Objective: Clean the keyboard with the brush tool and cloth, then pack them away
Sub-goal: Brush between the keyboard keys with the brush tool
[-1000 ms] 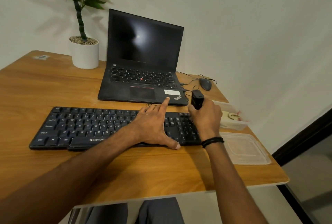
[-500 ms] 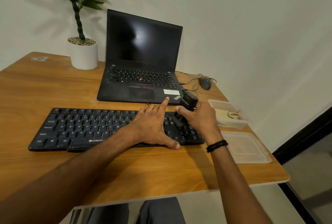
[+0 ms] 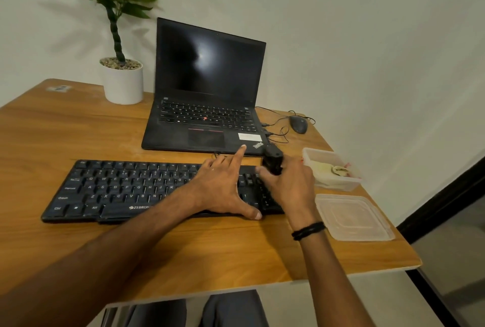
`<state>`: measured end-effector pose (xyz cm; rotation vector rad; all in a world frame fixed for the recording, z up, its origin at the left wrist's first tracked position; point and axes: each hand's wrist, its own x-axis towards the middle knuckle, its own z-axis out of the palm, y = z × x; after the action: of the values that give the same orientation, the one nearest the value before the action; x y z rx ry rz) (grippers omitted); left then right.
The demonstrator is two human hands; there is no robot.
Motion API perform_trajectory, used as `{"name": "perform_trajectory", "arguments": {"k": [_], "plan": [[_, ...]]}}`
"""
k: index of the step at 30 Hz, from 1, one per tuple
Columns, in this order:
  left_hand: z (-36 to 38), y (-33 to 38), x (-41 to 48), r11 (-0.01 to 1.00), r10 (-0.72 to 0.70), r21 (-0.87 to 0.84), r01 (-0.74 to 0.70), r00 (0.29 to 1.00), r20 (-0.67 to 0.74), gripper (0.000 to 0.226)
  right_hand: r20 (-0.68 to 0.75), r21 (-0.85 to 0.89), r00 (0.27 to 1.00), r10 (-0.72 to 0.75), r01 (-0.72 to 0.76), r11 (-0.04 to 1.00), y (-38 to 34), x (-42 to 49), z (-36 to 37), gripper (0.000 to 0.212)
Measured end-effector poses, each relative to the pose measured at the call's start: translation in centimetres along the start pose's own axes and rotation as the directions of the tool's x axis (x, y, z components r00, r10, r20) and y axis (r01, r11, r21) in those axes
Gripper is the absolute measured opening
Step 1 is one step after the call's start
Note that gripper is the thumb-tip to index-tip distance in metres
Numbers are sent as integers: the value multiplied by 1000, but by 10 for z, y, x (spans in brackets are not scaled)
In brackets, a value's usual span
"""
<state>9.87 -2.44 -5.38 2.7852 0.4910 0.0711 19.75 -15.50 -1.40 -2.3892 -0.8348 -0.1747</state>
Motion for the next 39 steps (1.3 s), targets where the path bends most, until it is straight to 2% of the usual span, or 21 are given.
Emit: {"name": "perform_trajectory", "arguments": {"k": [2,6,7,11,12,15,16,19,20,24,28,30,32,33,36,37,39], "plan": [[1,-1,0,1000,0,1,0,1000,-4,154,65,47,997,-52,49,998,-3,-3,0,31],[-3,-5,-2,1000,-7,-9,7,1000,-15,154,-113,-60,987,111,-118,991,8,-2,-7,35],[-3,-3,-2,1000,-4,-14,4,1000,-7,154,-116,-65,985,125,-133,989,13,-3,-9,36],[-1,2,-1,1000,15,-6,-15,1000,16,152,111,103,994,15,-27,994,23,-10,-15,34],[-2,2,-1,1000,12,0,-12,1000,10,152,107,111,994,8,-19,994,22,-12,-14,34],[-5,-1,-3,1000,-4,-2,4,1000,-5,153,-109,19,991,76,-75,997,21,-14,-7,42],[-5,0,-3,1000,-4,-2,4,1000,-4,153,-117,22,990,77,-75,997,19,-17,-7,42],[-2,2,-1,1000,9,3,-9,1000,8,152,50,74,999,-16,12,997,19,-26,-9,30],[-2,2,-1,1000,9,4,-9,1000,7,152,64,106,998,-11,4,994,18,-28,-12,28],[-4,0,-1,1000,-2,-9,2,1000,-7,153,-103,30,990,95,-92,995,27,-24,-20,37],[0,1,1,1000,17,8,-17,1000,-1,153,148,227,989,-20,-15,974,29,-38,-24,18],[-1,-1,1,1000,13,20,-12,1000,-12,153,61,219,998,20,-32,975,32,-39,-21,21],[-2,-2,1,1000,3,19,-3,1000,-20,153,-110,116,989,101,-88,989,32,-41,-21,34],[-2,-2,1,1000,3,18,-3,1000,-18,153,-122,123,984,128,-113,986,33,-45,-21,34],[1,-1,2,1000,21,22,-21,1000,-9,154,62,231,995,78,-91,969,33,-57,-21,18],[1,-2,3,1000,18,18,-18,1000,-10,155,70,265,994,79,-95,960,33,-58,-21,18],[0,-4,3,1000,-5,5,5,1000,-8,155,-56,224,988,145,-129,966,37,-55,-19,24]]}}
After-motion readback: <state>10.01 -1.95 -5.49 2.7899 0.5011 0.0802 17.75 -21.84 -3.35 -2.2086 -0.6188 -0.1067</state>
